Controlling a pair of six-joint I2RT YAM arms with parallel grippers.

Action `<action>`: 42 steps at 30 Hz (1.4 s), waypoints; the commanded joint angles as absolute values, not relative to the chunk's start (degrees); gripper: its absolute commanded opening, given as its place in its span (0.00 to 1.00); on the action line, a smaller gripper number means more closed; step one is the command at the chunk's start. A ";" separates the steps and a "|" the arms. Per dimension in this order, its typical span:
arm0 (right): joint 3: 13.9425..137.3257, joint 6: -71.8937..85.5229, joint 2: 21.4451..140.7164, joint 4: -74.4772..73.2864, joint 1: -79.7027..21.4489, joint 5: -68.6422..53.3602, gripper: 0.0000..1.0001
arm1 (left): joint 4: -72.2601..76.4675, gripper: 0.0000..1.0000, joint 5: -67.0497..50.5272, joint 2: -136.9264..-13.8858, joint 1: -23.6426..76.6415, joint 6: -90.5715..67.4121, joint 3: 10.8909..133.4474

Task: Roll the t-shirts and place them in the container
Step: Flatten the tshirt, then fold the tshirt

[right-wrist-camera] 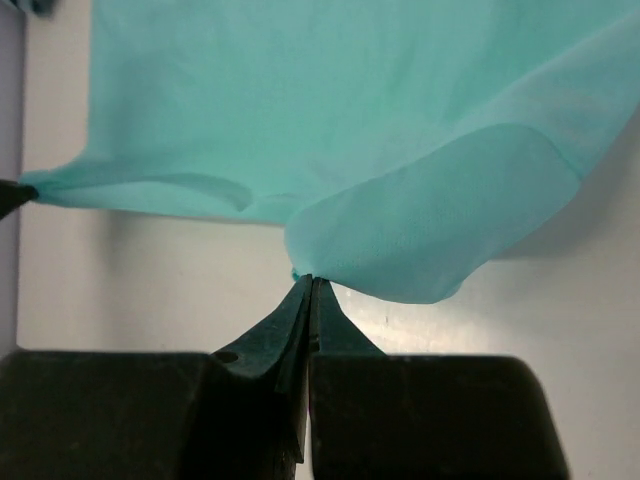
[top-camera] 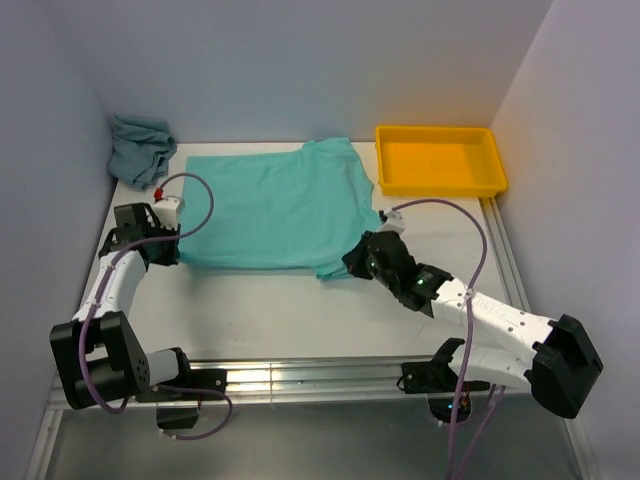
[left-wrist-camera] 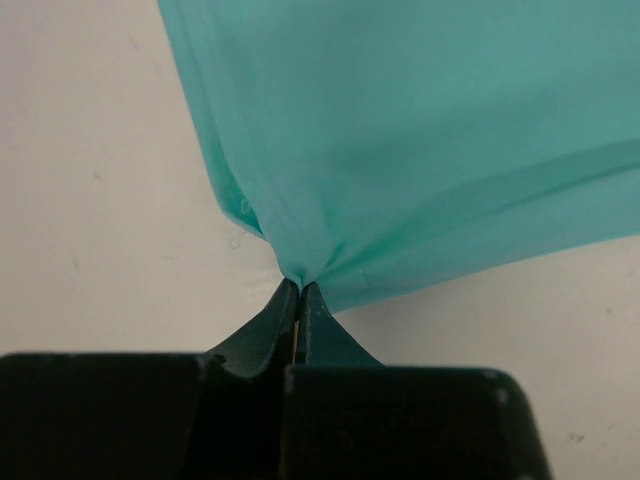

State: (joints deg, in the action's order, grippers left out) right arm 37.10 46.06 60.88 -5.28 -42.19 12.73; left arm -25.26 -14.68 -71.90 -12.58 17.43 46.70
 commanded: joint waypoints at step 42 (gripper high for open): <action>33.75 73.04 73.21 -20.57 -56.16 23.81 0.49 | -25.84 0.00 -11.87 -77.69 -12.92 26.45 45.70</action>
